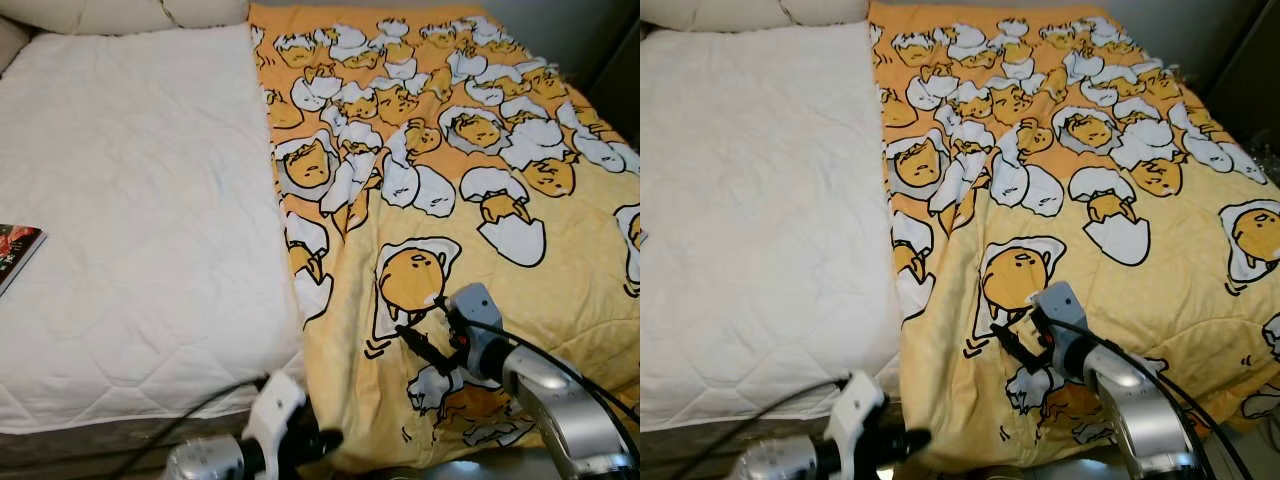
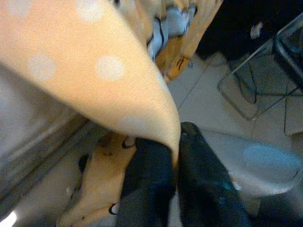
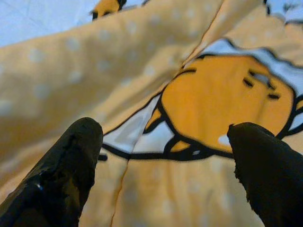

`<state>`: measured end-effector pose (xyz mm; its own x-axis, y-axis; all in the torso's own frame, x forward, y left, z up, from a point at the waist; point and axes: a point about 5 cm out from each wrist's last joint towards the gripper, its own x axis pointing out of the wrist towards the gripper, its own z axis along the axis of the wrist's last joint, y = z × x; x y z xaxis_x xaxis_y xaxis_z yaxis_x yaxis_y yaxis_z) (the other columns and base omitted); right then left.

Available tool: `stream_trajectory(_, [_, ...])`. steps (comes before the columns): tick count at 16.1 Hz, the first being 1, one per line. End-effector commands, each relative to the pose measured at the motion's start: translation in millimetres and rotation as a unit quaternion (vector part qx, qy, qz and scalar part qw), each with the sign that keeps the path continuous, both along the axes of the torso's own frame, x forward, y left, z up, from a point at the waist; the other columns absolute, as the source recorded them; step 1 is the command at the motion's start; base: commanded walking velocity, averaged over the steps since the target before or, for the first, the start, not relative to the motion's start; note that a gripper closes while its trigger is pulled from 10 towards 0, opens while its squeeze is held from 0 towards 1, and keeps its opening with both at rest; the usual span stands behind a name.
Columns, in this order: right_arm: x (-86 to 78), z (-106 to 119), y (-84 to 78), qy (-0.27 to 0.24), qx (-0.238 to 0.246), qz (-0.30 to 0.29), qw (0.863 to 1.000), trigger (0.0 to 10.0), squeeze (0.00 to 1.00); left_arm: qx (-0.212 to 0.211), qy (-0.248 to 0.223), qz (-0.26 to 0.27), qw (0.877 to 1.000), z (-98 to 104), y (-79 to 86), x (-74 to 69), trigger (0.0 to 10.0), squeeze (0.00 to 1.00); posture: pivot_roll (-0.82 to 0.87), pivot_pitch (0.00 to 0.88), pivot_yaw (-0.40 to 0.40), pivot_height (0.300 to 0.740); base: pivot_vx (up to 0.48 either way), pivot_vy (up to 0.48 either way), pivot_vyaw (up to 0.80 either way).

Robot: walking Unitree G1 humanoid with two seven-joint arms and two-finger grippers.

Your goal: Clean up the room

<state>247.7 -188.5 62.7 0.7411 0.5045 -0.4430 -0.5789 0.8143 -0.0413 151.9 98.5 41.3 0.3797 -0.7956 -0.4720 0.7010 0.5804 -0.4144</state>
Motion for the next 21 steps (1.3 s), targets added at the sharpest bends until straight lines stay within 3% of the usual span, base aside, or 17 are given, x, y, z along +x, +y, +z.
stream_trajectory(1, [1.2,-1.1,-1.0,-0.001,-0.005,0.003,1.000,10.0,0.00,-0.008,-0.002,-0.010,1.000,5.8,0.1,1.1,10.0,1.00,-0.06,0.022,-0.045,0.740,0.000,0.000,0.00])
stream_trajectory(8, [5.5,-0.5,-3.3,-0.013,-0.007,0.003,1.000,10.0,0.00,-0.022,-0.010,-0.061,0.998,14.6,15.7,6.7,10.0,1.00,-0.07,0.000,-0.043,0.740,0.000,0.000,0.00])
stream_trajectory(11, [5.9,-0.8,-2.3,-0.018,-0.005,-0.003,1.000,10.0,0.00,0.000,-0.046,-0.014,0.999,15.5,28.8,27.5,10.0,1.00,-0.07,0.000,-0.033,0.740,0.000,0.000,0.00])
stream_trajectory(14, [9.6,-3.9,-1.0,-0.027,0.003,-0.032,0.999,10.0,0.00,0.052,-0.124,0.076,0.988,15.4,38.1,62.5,10.0,1.00,-0.07,0.000,-0.014,0.740,0.000,0.000,0.00])
stream_trajectory(15, [10.1,-5.8,-1.9,-0.026,0.002,-0.045,0.999,10.0,0.00,0.064,-0.146,0.102,0.982,15.6,37.8,70.3,10.0,1.00,-0.07,0.000,-0.009,0.740,0.000,0.000,0.00])
stream_trajectory(16, [12.2,-6.6,-3.3,-0.031,0.003,-0.071,0.997,10.0,0.00,0.089,-0.183,0.151,0.967,17.7,38.9,81.7,10.0,1.00,-0.07,0.000,-0.002,0.740,0.000,0.000,0.00])
stream_trajectory(18, [20.8,-7.8,-4.0,-0.040,0.023,-0.162,0.986,10.0,0.00,0.100,-0.227,0.284,0.926,27.8,53.1,104.1,10.0,1.00,-0.05,0.000,-0.009,0.740,0.000,0.000,0.00])
stream_trajectory(20, [25.3,-10.7,-3.9,-0.044,0.049,-0.234,0.970,10.0,0.00,0.116,-0.241,0.350,0.898,35.8,71.6,113.2,10.0,0.98,-0.03,0.000,-0.014,0.740,0.000,-0.195,0.00])
stream_trajectory(21, [26.1,-11.5,-3.7,-0.044,0.059,-0.249,0.966,10.0,0.00,0.118,-0.242,0.363,0.892,36.6,75.4,114.8,10.0,0.97,-0.03,0.000,-0.014,0.740,0.000,-0.431,0.00])
